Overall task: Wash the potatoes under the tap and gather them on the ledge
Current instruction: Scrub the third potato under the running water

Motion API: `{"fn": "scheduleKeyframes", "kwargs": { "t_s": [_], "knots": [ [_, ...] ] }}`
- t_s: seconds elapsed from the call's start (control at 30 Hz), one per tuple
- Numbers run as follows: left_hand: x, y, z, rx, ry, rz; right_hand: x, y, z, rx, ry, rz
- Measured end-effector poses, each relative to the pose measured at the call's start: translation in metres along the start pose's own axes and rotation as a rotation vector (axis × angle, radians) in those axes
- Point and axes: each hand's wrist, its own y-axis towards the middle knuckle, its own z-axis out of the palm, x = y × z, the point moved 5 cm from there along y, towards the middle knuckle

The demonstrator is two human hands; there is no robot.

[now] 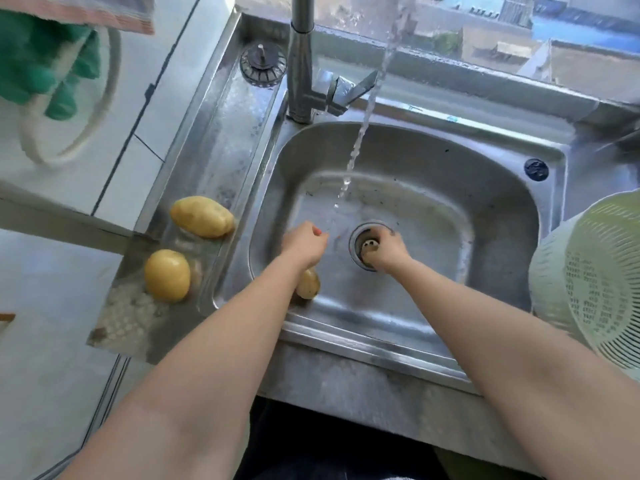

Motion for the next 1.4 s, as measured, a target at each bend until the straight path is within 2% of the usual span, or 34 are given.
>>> {"fn": "scheduleKeyframes", "kwargs": {
  "t_s": [0.1,0.23,0.4,0.47,0.53,0.6,0.67,0.73,0.83,0.93,1.0,1.07,1.17,1.23,1.4],
  "knots": [
    [0.011,0.041,0.023,0.068,-0.089,-0.032,-0.011,0.021,0.020,0.052,-0.103,-0.002],
    [0.011,0.059,0.037,0.116,-0.129,-0.069,-0.022,0.032,0.034,-0.025,-0.139,-0.047],
    [0.003,0.041,0.025,0.138,-0.184,-0.092,-0.023,0.033,0.028,-0.113,-0.035,-0.102],
    [0.002,0.037,0.021,0.127,-0.205,-0.087,-0.014,0.028,0.019,-0.153,0.130,-0.149],
    [-0.002,0.031,0.015,0.117,-0.263,-0.092,0.003,0.018,0.010,-0.124,0.408,-0.190],
    [-0.006,0.026,0.010,0.092,-0.348,-0.093,0.028,0.005,0.005,-0.016,0.702,-0.185],
    [-0.013,0.018,0.006,0.106,-0.429,-0.097,0.053,-0.006,0.001,0.100,0.877,-0.143],
    [-0.021,0.011,0.003,0.142,-0.535,-0.080,0.073,-0.013,-0.003,0.119,0.886,-0.118],
    [-0.037,-0.002,-0.004,0.130,-0.609,-0.018,0.089,-0.020,-0.017,-0.066,0.662,-0.161],
    [-0.048,-0.009,-0.017,-0.006,-0.569,-0.061,0.096,-0.036,-0.032,-0.248,0.429,-0.204],
    [-0.054,-0.013,-0.027,-0.076,-0.479,-0.100,0.103,-0.044,-0.034,-0.282,0.363,-0.316],
    [-0.059,-0.018,-0.031,-0.042,-0.432,-0.102,0.108,-0.051,-0.035,-0.244,0.441,-0.433],
    [-0.062,-0.026,-0.032,0.048,-0.506,-0.123,0.113,-0.060,-0.041,-0.178,0.612,-0.521],
    [-0.066,-0.028,-0.032,0.023,-0.586,-0.092,0.115,-0.060,-0.041,-0.125,0.695,-0.470],
    [-0.080,-0.036,-0.025,-0.039,-0.544,0.043,0.106,-0.047,-0.041,-0.036,1.088,-0.004]
  ]
}}
